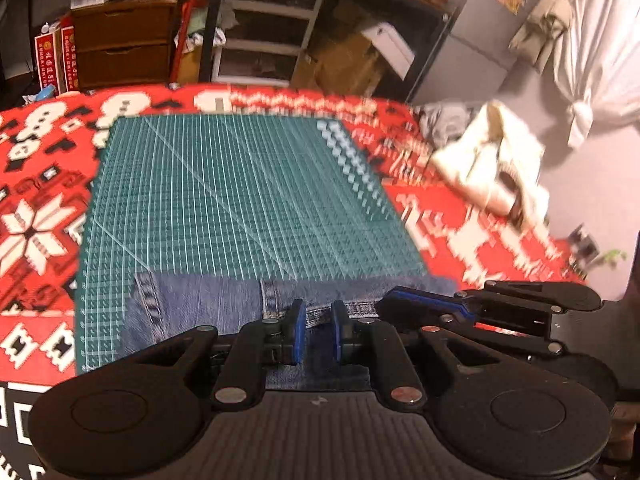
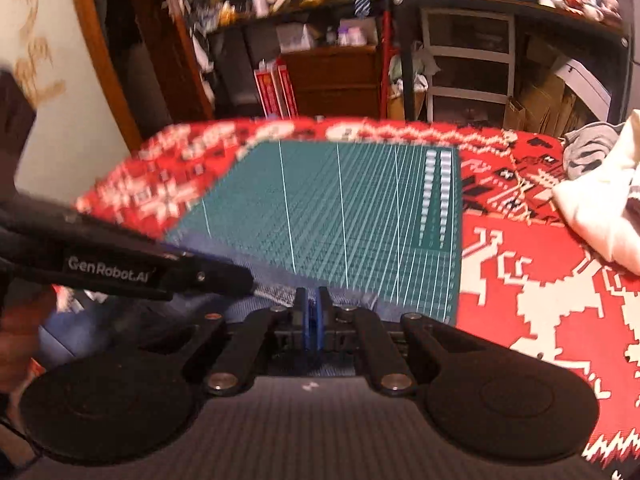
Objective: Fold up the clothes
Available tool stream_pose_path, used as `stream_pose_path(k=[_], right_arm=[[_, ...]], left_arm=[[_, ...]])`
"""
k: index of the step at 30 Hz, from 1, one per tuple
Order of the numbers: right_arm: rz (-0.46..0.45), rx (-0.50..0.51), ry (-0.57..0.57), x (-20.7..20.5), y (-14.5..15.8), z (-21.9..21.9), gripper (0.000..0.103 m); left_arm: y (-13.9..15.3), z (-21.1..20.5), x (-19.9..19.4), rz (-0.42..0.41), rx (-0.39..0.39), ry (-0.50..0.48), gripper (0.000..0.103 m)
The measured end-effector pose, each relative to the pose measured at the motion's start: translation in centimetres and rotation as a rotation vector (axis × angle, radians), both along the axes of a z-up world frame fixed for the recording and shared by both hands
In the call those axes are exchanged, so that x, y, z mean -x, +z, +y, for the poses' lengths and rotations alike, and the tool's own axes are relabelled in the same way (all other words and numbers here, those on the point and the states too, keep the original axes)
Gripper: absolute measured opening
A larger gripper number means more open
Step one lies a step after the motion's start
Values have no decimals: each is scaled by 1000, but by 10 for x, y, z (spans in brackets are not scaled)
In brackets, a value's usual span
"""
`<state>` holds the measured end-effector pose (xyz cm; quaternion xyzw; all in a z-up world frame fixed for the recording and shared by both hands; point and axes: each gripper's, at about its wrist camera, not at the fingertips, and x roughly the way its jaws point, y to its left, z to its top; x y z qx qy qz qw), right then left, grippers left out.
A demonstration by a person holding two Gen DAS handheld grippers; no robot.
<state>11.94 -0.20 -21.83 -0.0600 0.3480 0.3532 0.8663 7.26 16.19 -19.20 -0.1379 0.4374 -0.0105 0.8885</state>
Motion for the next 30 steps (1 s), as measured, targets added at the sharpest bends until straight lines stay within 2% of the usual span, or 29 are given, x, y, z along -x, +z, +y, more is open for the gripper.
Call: stream_pose_path(k=[3,6,12,16,22,25,29,30], right_arm=[[-56,43,34,10,-9,9,1],[-59,58,41,15,-9,7,1],[-20,35,22,18,-11,-16,0],[-8,18,3,21,-10,-30,0],[30,-19,-21,19,-11,-42,0],[53,-20,-38,15,-7,-47,0],[71,-33,-87,12,3,-57,3],[73,-50,-99,9,5,-59,3]], left_arm=[[-10,-4,5,-14,-50,-18,8],[-10,-6,7,-15,-92,-38,4],[-13,17,17,-3,20,-8,4],[-12,19,30,-12,9,4,4],[-13,29,39,-15,70,36,4],[-8,31,41,-9,70,38,3],[6,35,45,-16,4,90,2],[9,40,44,-30,24,98,4]])
